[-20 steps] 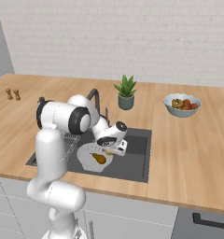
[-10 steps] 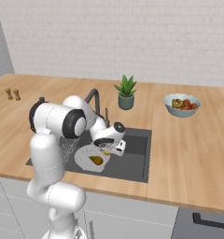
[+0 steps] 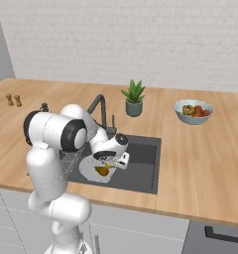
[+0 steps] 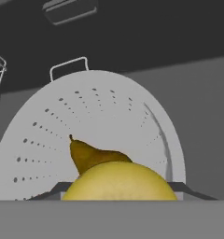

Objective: Put the colander in the sink, put the pear, kiwi in the colander, and turn on the sink faucet and pour water over the colander.

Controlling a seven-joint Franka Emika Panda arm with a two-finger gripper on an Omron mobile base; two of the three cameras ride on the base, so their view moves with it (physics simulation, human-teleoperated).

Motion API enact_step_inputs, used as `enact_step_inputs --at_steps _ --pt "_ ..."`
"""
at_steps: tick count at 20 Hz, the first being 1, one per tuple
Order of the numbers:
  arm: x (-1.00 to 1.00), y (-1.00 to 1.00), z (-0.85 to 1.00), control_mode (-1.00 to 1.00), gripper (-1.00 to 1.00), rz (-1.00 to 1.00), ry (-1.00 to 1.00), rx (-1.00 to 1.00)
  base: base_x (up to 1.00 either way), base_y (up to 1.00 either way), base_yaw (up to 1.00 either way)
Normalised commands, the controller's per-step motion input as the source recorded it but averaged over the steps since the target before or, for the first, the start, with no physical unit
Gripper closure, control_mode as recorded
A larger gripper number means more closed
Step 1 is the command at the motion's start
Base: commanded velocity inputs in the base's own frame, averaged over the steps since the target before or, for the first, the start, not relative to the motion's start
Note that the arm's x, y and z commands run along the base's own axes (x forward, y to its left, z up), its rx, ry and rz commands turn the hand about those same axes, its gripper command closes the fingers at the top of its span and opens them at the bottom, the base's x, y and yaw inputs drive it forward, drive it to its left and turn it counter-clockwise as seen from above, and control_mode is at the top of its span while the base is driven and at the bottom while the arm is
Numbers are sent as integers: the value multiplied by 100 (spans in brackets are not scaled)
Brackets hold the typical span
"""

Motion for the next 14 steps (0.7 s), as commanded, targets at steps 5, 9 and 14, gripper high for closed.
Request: enact_step_inputs --at_steps 5,9,14 --pt "9 18 -3 -100 100 -1 0 0 0 0 0" --pt "6 16 -13 -100 100 -2 0 1 0 0 0" --pt "0 10 -28 -100 100 -2 5 2 0 0 0"
